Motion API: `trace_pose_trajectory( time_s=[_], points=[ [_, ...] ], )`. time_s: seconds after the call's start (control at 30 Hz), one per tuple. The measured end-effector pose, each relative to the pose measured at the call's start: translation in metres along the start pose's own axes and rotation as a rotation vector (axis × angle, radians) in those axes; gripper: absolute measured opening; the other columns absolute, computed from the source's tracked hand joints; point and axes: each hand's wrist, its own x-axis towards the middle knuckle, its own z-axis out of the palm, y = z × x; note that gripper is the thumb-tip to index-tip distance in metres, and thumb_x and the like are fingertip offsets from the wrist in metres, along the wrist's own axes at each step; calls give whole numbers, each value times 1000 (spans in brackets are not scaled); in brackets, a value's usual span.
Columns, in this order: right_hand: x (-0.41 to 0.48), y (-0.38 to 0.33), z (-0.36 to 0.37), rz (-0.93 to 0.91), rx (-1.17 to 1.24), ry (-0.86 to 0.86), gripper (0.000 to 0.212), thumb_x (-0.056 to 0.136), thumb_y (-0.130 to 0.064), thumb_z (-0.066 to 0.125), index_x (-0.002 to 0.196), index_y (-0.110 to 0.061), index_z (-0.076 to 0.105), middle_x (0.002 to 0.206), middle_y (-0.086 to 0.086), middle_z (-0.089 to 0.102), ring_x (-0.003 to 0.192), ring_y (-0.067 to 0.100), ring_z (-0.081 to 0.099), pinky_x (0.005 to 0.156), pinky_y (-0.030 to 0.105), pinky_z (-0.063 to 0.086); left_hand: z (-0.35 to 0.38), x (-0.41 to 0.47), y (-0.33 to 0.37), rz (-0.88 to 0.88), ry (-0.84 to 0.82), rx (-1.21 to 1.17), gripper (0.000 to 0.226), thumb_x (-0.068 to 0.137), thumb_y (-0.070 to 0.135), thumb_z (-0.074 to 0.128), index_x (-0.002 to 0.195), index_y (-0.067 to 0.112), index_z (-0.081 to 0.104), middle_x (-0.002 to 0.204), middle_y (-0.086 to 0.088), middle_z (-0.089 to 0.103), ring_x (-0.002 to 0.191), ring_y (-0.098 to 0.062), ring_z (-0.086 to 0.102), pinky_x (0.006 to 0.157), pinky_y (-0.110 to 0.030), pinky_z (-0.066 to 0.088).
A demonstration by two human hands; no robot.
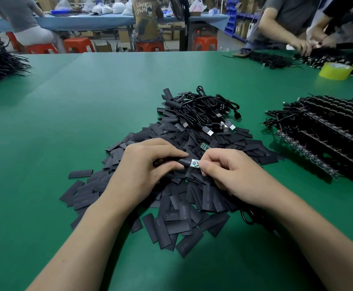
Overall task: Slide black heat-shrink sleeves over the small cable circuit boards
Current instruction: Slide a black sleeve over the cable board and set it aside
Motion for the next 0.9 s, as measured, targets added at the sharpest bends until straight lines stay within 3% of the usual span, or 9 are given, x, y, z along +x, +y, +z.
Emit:
trace_pose_trajectory(
  time_s=[0.17,0.37,0.5,0.7,0.9],
  points=[
    [0,3,0,7,-3,3,28,101,-32,54,77,-20,60,51,-8,43,46,5,36,48,21,29,3,0,2,22,-35,-6,20,82,23,84,102,20,82,93,11,73,86,-5,68,78,-27,54],
    [1,4,3,-12,68,66,13,98,-29,61,86,-25,63,57,-8,47,51,9,41,52,28,35,7,-1,5,24,-10,-18,18,84,24,82,102,21,82,93,13,73,88,-2,67,79,-19,51],
    [0,0,3,-100,207,201,12,95,-16,67,91,-26,62,66,0,65,51,8,52,53,23,43,7,0,4,-30,58,-46,17,84,21,82,102,21,82,92,12,74,88,-4,68,78,-21,52],
    [-1,1,3,-243,15,326,14,91,-13,71,89,-26,69,71,-6,70,66,20,67,60,33,51,8,1,3,-121,77,-174,15,85,23,81,101,23,82,92,12,74,90,-9,69,77,-19,49],
    [0,4,2,-314,-120,352,11,91,-17,74,90,-27,72,72,-11,69,66,14,66,61,23,50,11,0,1,-171,30,-229,16,88,22,80,102,29,80,95,12,75,91,-15,70,79,-38,56]
  ],
)
